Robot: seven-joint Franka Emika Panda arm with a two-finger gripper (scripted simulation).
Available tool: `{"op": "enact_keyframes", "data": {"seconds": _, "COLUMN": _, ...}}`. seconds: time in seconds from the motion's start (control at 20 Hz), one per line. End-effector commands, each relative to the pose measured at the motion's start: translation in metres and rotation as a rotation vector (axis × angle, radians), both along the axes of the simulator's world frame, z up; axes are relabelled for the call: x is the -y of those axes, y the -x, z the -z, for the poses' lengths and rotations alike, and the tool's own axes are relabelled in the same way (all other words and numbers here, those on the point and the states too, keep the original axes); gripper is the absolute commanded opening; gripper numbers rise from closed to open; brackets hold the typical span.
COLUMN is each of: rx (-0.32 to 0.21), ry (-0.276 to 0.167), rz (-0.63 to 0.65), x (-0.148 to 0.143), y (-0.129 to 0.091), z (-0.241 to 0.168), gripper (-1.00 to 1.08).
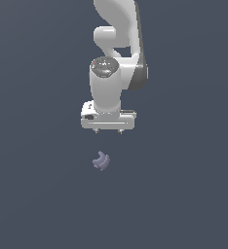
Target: Pick up the object and move it to a goal position.
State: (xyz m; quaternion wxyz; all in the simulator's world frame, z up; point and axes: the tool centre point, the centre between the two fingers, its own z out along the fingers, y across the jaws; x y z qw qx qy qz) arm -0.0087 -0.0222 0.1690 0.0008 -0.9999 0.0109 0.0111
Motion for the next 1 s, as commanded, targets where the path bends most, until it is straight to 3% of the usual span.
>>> {"op": "enact_keyframes", "data": {"seconds": 0.0, "rx": 0.000, "ry": 0.000, "rz": 0.000, "x": 0.000, "y": 0.000, "z": 0.000, "gripper": 1.00}}
{"op": "enact_keyframes", "data": {"seconds": 0.45, "rx": 0.043, "ry": -0.021, "rz": -0.045, "x": -0.022, "y": -0.012, "z": -0.020, "gripper": 1.00}}
{"op": "enact_keyframes", "data": {"seconds": 0.95, "rx": 0.038, "ry": -0.021, "rz": 0.021, "x": -0.014, "y": -0.021, "z": -0.009, "gripper": 1.00}}
